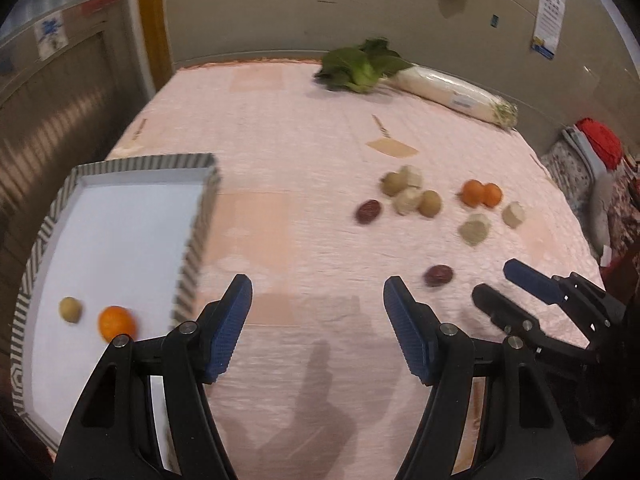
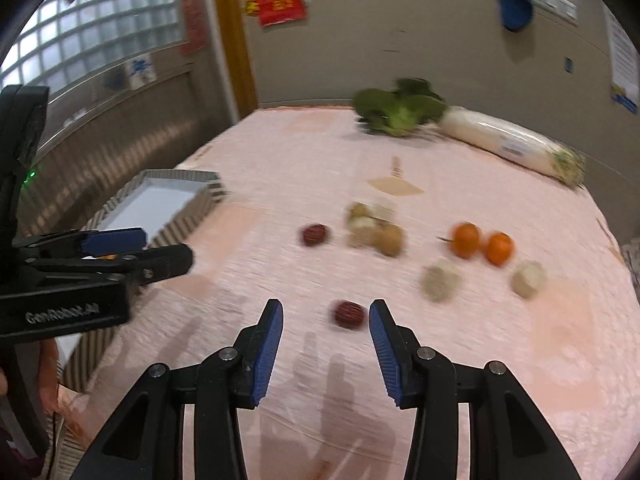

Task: Organize fruits
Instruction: 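Grasp a red date with the left gripper while the right gripper grasps a white cube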

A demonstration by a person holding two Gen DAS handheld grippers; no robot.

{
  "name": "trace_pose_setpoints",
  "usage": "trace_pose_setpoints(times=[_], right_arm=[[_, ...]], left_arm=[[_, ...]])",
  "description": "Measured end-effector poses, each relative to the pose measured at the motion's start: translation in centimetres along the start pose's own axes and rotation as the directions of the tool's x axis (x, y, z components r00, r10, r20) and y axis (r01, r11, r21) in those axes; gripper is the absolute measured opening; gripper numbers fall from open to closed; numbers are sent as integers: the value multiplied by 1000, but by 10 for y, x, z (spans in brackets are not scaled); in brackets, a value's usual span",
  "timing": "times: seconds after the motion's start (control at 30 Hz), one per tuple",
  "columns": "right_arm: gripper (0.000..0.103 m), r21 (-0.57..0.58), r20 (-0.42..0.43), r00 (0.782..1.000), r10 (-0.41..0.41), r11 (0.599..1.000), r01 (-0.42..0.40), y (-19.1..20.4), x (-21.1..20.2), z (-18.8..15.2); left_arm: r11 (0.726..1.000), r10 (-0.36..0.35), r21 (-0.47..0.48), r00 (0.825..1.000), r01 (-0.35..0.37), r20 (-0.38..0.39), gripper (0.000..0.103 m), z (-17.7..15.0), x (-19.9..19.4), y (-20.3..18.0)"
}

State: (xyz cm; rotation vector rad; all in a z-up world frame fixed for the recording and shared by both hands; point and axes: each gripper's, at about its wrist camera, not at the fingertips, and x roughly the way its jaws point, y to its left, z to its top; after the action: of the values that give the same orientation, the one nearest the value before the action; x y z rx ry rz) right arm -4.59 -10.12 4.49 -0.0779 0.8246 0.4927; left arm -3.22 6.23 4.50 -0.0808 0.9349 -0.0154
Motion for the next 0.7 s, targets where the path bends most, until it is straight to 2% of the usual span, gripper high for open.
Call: trace_pose_setpoints(times=[0.3, 0.5, 0.7], right_arm=[[43, 119, -6, 999, -44, 992, 44, -68, -14, -23], [43, 139, -9, 999, -46, 989, 47, -85, -15, -28], [44, 155, -13, 999, -38, 987, 40, -95, -12, -29]], left_arm=[[998, -41, 51, 997, 45, -68, 69, 2, 38, -48], [993, -57, 99, 991, 69, -117, 69, 1, 67, -76], [991, -70, 106, 990, 83, -119, 69, 2, 79, -85]])
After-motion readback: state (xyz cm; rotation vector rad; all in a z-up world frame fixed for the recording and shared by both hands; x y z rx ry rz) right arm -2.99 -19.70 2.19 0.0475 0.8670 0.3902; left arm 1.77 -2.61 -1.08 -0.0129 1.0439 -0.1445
